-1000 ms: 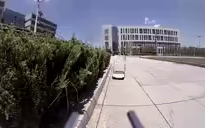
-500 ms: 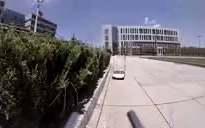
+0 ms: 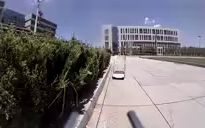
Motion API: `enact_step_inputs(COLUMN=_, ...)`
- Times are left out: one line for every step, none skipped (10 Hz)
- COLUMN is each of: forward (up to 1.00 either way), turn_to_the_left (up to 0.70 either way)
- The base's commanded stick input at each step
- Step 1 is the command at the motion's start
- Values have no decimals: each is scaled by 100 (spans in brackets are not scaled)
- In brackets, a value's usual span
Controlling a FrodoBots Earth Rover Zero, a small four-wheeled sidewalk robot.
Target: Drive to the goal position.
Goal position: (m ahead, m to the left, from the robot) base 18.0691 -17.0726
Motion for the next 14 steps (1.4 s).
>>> enact_step_inputs(forward=0, turn_to_the_left=0)
enact_step_inputs(forward=0, turn_to_the_left=0)
enact_step_inputs(forward=0, turn_to_the_left=0)
enact_step_inputs(forward=0, turn_to_the_left=0)
enact_step_inputs(forward=0, turn_to_the_left=0)
enact_step_inputs(forward=0, turn_to_the_left=0)
enact_step_inputs(forward=-1, turn_to_the_left=0)
enact_step_inputs(forward=-9, turn_to_the_left=0)
enact_step_inputs(forward=-30, turn_to_the_left=0)
enact_step_inputs(forward=-30, turn_to_the_left=0)
enact_step_inputs(forward=-30, turn_to_the_left=0)
enact_step_inputs(forward=-30, turn_to_the_left=0)
enact_step_inputs(forward=-30, turn_to_the_left=0)
enact_step_inputs(forward=-30, turn_to_the_left=0)
